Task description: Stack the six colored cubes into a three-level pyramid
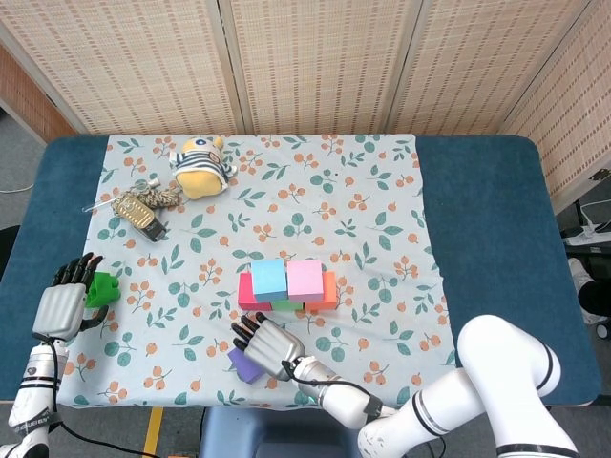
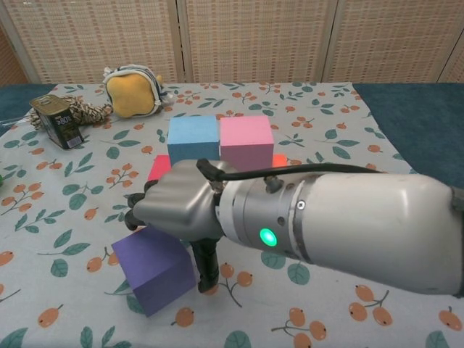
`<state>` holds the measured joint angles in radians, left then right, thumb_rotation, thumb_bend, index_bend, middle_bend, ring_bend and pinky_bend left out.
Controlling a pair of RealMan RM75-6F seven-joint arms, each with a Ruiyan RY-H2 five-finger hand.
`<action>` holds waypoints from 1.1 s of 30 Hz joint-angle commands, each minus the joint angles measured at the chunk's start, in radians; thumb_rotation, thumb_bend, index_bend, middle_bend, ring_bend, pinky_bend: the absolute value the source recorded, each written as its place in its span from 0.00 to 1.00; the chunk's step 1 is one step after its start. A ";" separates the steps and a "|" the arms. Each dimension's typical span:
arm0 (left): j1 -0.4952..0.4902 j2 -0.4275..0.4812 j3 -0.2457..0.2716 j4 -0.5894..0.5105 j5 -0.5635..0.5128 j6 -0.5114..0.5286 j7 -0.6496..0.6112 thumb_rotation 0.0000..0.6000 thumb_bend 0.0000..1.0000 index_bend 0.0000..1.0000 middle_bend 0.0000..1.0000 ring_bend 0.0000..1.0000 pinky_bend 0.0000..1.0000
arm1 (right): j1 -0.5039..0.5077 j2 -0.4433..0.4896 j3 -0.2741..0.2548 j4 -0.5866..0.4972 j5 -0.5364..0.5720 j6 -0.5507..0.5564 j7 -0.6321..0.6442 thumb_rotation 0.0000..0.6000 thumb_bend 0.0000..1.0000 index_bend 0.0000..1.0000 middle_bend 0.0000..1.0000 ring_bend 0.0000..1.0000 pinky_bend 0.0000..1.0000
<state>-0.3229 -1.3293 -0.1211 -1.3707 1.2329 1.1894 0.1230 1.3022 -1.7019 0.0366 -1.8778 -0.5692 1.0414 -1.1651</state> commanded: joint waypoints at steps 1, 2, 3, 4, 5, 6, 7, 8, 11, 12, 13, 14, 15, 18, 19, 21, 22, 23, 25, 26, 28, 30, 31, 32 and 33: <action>0.001 0.001 0.000 -0.001 0.002 0.002 -0.001 1.00 0.35 0.00 0.00 0.00 0.12 | 0.008 -0.028 0.013 0.031 0.013 0.003 0.018 0.88 0.00 0.21 0.00 0.00 0.18; 0.001 0.001 0.001 -0.001 0.003 0.003 -0.001 1.00 0.35 0.00 0.00 0.00 0.12 | 0.007 -0.033 0.015 0.037 0.011 0.004 0.025 0.91 0.00 0.24 0.00 0.00 0.19; 0.002 0.001 0.001 -0.001 0.003 0.004 -0.001 1.00 0.35 0.00 0.00 0.00 0.12 | 0.005 -0.040 0.018 0.044 0.010 0.007 0.035 0.93 0.00 0.26 0.00 0.00 0.19; 0.003 0.002 0.001 -0.001 0.003 0.005 -0.002 1.00 0.35 0.00 0.00 0.00 0.12 | 0.002 -0.045 0.020 0.048 0.009 0.010 0.043 0.98 0.00 0.31 0.00 0.00 0.20; 0.003 0.002 0.000 -0.001 0.002 0.005 -0.002 1.00 0.35 0.00 0.00 0.00 0.12 | 0.000 -0.049 0.022 0.051 0.009 0.011 0.052 1.00 0.00 0.33 0.00 0.00 0.21; 0.002 0.002 0.000 0.000 0.002 0.003 -0.002 1.00 0.35 0.00 0.00 0.00 0.12 | -0.004 -0.053 0.023 0.054 0.004 0.013 0.063 1.00 0.02 0.37 0.01 0.00 0.23; 0.002 0.002 0.000 -0.001 0.002 0.003 -0.002 1.00 0.35 0.00 0.00 0.00 0.12 | -0.007 -0.057 0.024 0.058 -0.007 0.017 0.072 1.00 0.04 0.42 0.03 0.00 0.25; 0.003 0.003 0.001 -0.001 0.003 0.003 -0.002 1.00 0.35 0.00 0.00 0.00 0.12 | -0.013 -0.063 0.023 0.065 -0.027 0.023 0.084 1.00 0.06 0.45 0.05 0.00 0.26; 0.003 0.003 0.001 -0.002 0.004 0.004 -0.001 1.00 0.35 0.00 0.00 0.00 0.12 | -0.027 -0.075 0.015 0.080 -0.076 0.032 0.109 1.00 0.13 0.54 0.11 0.04 0.31; 0.003 0.003 0.001 -0.003 0.004 0.003 -0.001 1.00 0.35 0.00 0.00 0.00 0.12 | -0.032 -0.077 0.013 0.084 -0.092 0.032 0.119 1.00 0.14 0.54 0.12 0.04 0.32; 0.003 0.004 0.001 -0.004 0.004 0.004 0.000 1.00 0.35 0.00 0.00 0.00 0.12 | -0.035 -0.078 0.013 0.086 -0.106 0.030 0.127 1.00 0.16 0.56 0.13 0.05 0.32; 0.003 0.004 0.001 -0.005 0.004 0.004 0.001 1.00 0.35 0.00 0.00 0.00 0.12 | -0.039 -0.077 0.013 0.086 -0.119 0.027 0.137 1.00 0.17 0.57 0.14 0.06 0.32; 0.004 0.005 0.001 -0.006 0.004 0.006 0.002 1.00 0.35 0.00 0.00 0.00 0.12 | -0.043 -0.073 0.014 0.084 -0.141 0.022 0.152 1.00 0.18 0.58 0.14 0.06 0.32; 0.006 0.006 -0.001 -0.009 0.005 0.011 0.002 1.00 0.35 0.00 0.00 0.00 0.12 | -0.058 -0.045 0.015 0.066 -0.216 0.007 0.201 1.00 0.21 0.60 0.15 0.07 0.32; 0.006 0.007 -0.001 -0.009 0.004 0.012 0.002 1.00 0.35 0.00 0.00 0.00 0.12 | -0.062 -0.031 0.014 0.058 -0.243 0.001 0.215 1.00 0.22 0.60 0.15 0.07 0.32; 0.008 0.007 -0.001 -0.009 0.001 0.012 0.003 1.00 0.35 0.00 0.00 0.00 0.12 | -0.066 0.012 0.010 0.036 -0.304 -0.014 0.235 1.00 0.22 0.61 0.15 0.07 0.32; 0.008 0.007 -0.001 -0.009 0.000 0.011 0.003 1.00 0.35 0.00 0.00 0.00 0.12 | -0.066 0.034 0.009 0.024 -0.331 -0.021 0.240 1.00 0.22 0.61 0.15 0.07 0.33; 0.007 0.006 -0.001 -0.009 -0.001 0.009 0.004 1.00 0.35 0.00 0.00 0.00 0.12 | -0.065 0.063 0.009 0.011 -0.371 -0.024 0.244 1.00 0.22 0.61 0.15 0.07 0.33; 0.006 0.007 0.000 -0.011 -0.001 0.004 0.002 1.00 0.35 0.00 0.00 0.00 0.12 | -0.065 0.106 0.015 -0.006 -0.443 -0.028 0.259 1.00 0.22 0.59 0.15 0.07 0.33; 0.006 0.007 0.001 -0.013 -0.001 0.001 0.000 1.00 0.35 0.00 0.00 0.00 0.12 | -0.069 0.131 0.025 -0.009 -0.498 -0.024 0.282 1.00 0.23 0.58 0.15 0.07 0.34; 0.004 0.005 0.002 -0.012 -0.002 -0.003 0.004 1.00 0.35 0.00 0.00 0.00 0.12 | -0.074 0.167 0.035 -0.002 -0.581 -0.016 0.312 1.00 0.23 0.58 0.15 0.07 0.35; 0.002 0.000 0.003 -0.009 -0.007 -0.009 0.014 1.00 0.35 0.00 0.00 0.00 0.12 | -0.075 0.212 0.043 0.022 -0.669 -0.018 0.347 1.00 0.23 0.60 0.15 0.07 0.36; 0.001 -0.002 0.003 -0.007 -0.010 -0.011 0.019 1.00 0.35 0.00 0.00 0.00 0.12 | -0.073 0.233 0.046 0.033 -0.703 -0.026 0.369 1.00 0.23 0.61 0.15 0.07 0.36; -0.001 -0.005 0.003 -0.006 -0.012 -0.014 0.023 1.00 0.35 0.00 0.00 0.00 0.12 | -0.072 0.254 0.050 0.046 -0.735 -0.033 0.391 1.00 0.22 0.61 0.15 0.07 0.36; -0.003 -0.008 0.003 -0.003 -0.014 -0.017 0.028 1.00 0.35 0.00 0.00 0.00 0.12 | -0.069 0.278 0.056 0.067 -0.781 -0.037 0.421 1.00 0.22 0.62 0.15 0.07 0.36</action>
<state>-0.3242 -1.3358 -0.1181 -1.3754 1.2205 1.1746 0.1493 1.2334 -1.5020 0.0735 -1.8476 -1.2421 1.0189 -0.8210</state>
